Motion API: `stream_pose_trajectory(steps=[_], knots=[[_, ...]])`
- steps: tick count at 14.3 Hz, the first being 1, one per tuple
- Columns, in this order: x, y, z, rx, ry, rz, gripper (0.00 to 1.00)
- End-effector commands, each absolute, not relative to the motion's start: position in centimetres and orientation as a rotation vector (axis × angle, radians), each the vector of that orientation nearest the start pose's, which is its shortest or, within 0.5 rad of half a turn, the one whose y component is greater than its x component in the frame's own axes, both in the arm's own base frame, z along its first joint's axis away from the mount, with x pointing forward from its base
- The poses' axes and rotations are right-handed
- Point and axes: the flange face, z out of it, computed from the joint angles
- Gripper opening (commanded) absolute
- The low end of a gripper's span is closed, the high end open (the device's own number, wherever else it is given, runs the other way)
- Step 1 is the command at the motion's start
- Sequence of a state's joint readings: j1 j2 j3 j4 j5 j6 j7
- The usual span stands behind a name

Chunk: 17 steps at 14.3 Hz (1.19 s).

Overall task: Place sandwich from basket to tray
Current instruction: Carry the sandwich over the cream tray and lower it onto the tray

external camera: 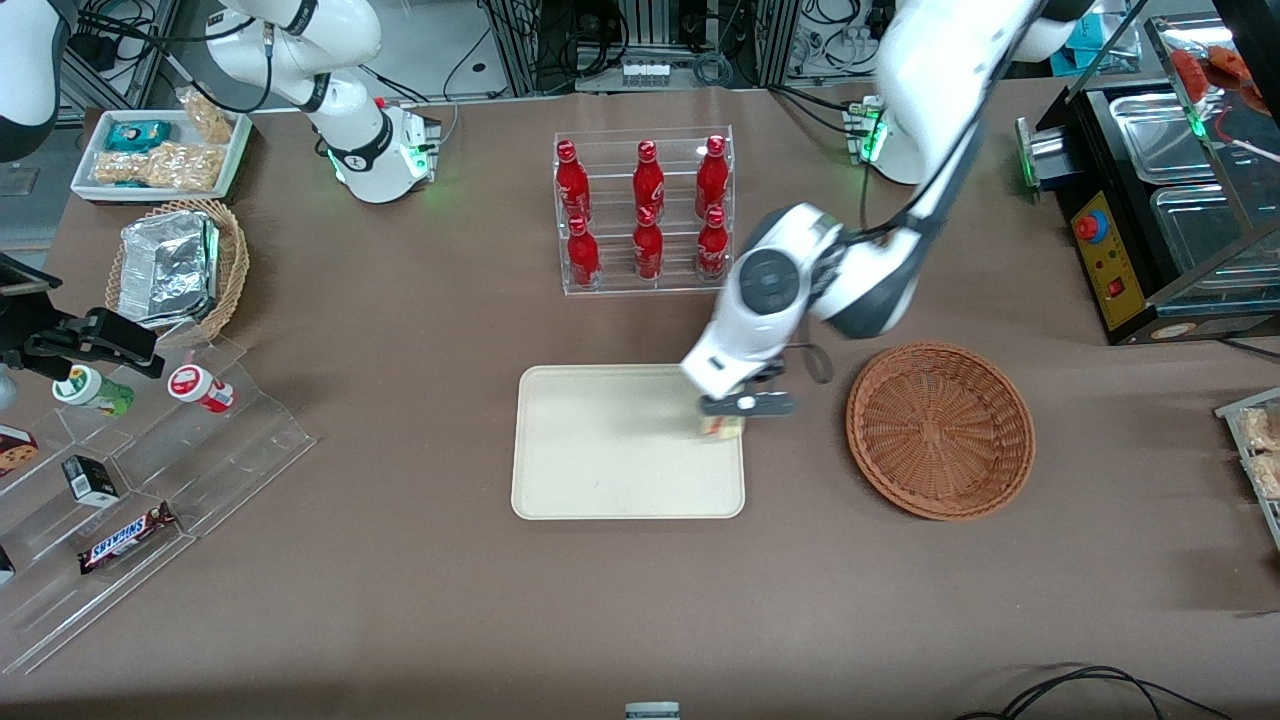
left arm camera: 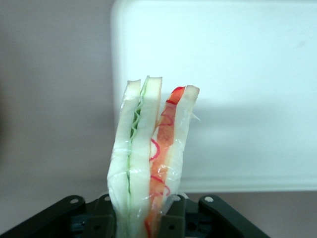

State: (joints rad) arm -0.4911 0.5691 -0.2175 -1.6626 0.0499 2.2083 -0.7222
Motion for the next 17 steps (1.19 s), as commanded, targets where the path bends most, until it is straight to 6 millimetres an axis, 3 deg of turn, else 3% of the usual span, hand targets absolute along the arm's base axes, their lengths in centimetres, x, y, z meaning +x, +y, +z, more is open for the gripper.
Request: stream_pose_trajectory(steps=[1,4,7,9,12,13,14,16,17], knots=[[55.9,-48.3,25.0,-3.231,-0.107,0.074,0.07],[56.4,-51.9,22.5,-3.24,-0.145,0.08,0.06],[56.9,-52.1,21.2,-3.236,-0.151,0.096,0.06],[57.0,-52.1,20.9,-3.24,-0.148,0.093,0.12],[57.1,-52.2,21.2,-3.245,-0.165,0.08,0.37],[57.1,-52.2,21.3,-3.243,-0.198,0.078,0.64],[57.2,-52.1,21.6,-3.238,-0.245,0.076,1.0],[57.4,-51.9,22.7,-3.222,-0.258,0.038,1.0],[57.6,-51.8,24.2,-3.222,-0.27,0.026,1.0]])
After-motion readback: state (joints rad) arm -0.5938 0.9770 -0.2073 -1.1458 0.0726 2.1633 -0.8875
